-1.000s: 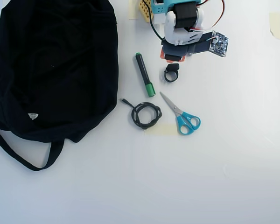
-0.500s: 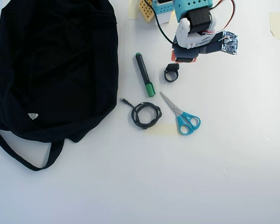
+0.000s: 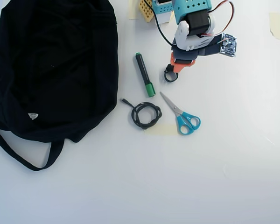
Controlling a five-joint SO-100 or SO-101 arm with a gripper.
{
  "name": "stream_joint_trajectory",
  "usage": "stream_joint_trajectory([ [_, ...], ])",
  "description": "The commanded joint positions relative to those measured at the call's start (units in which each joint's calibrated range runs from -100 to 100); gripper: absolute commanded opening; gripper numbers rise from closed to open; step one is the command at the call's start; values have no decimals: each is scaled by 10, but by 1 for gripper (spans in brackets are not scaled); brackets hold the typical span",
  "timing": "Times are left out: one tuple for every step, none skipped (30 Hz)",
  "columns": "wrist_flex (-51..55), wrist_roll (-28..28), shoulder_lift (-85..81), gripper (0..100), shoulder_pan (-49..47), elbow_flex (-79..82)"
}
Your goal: Put the bike light into the black bag
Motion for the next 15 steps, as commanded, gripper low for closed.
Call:
stream_joint_trajectory([
  [-25, 4, 13, 19, 15, -17],
  [-29, 9, 20, 19, 18, -17],
  [-31, 11, 27, 19, 20, -17],
  [-31, 11, 34, 19, 21, -18],
  [-31, 11, 39, 19, 22, -20],
  [-31, 11, 43, 19, 22, -21],
  [-31, 11, 45, 19, 22, -22],
  [-31, 11, 45, 19, 22, -19],
  [-31, 10, 45, 19, 22, -16],
  [-29, 10, 45, 19, 22, -15],
  [-26, 10, 45, 19, 22, -15],
  [-25, 10, 45, 19, 22, -15],
  [-25, 10, 45, 19, 21, -15],
  [-24, 10, 45, 19, 21, -14],
  [-24, 10, 45, 19, 20, -14],
])
